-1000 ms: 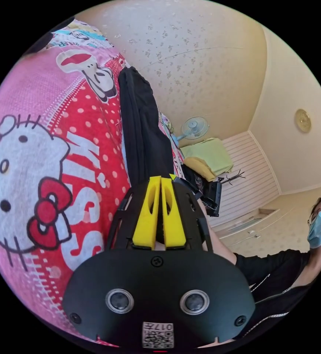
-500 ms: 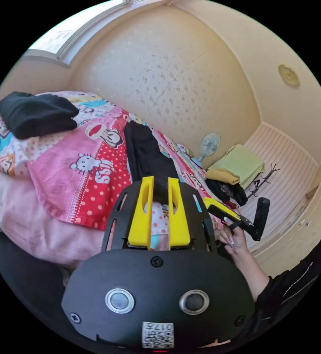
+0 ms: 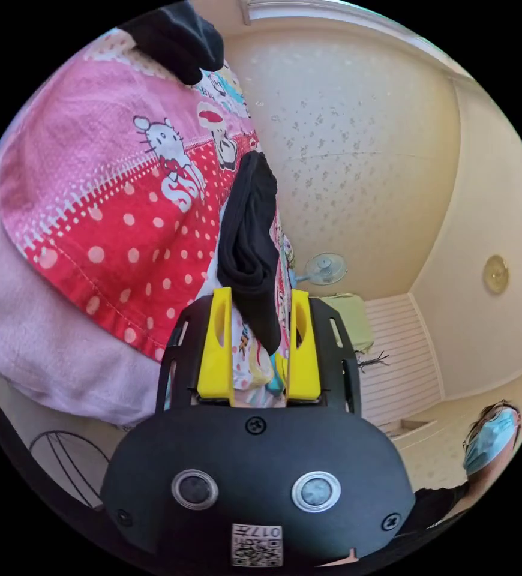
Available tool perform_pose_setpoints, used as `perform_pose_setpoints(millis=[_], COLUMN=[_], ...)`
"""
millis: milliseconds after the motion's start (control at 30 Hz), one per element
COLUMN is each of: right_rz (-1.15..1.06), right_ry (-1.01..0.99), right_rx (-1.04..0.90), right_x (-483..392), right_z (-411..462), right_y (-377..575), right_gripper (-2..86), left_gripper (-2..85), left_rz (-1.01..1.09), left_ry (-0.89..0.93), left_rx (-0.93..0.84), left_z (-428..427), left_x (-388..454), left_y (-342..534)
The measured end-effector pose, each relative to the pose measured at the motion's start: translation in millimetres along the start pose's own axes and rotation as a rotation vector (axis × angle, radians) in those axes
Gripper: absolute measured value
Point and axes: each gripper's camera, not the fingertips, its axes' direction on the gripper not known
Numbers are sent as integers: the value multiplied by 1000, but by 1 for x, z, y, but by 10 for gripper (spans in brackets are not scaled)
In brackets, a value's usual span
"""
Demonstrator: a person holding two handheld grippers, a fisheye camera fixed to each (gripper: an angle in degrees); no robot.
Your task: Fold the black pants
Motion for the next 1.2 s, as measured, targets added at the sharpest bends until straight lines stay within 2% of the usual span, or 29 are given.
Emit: perform_pose_setpoints(millis=[100,200,300,367,500,633,733,867,933,1033,1200], right_rz=[150,388,494,661,879,1032,1126,1253,1266,1163,933], right_ry=[-79,-58,-178,-313,-454,-662,-717,-689,-704,-664,-785], right_rx=[7,-173,-101,-19,22,98,106,204,286,214,166], right_x=[31,58,72,95,135,166,176,200,208,213,193], right_z=[-14,-11,-30,-41,-41,-46,-45,-45,-54,-73,-127], right_y=[-7,-20,-27,-20,-10,-10,-15,-15,-17,-38,-51], right_gripper=[121,126,138,141,139,128,132,123,106,82,67], left_gripper=[136,136,135,131,93,74,70,67,66,66,65], left_rz=[-26,-67,-92,-105,-249,-222,-224,-185,-183,-153,-10], left_ry=[40,56,79,99,169,229,229,225,219,181,230], left_rx=[35,59,86,93,94,51,43,27,25,-5,-93], left_z=[1,3,8,11,1,-4,-8,-15,-21,-31,-71], left_x=[-4,-6,-5,-4,-12,2,16,34,39,48,74], left_y=[-8,-15,-24,-30,-40,-47,-49,-54,-56,-59,-39])
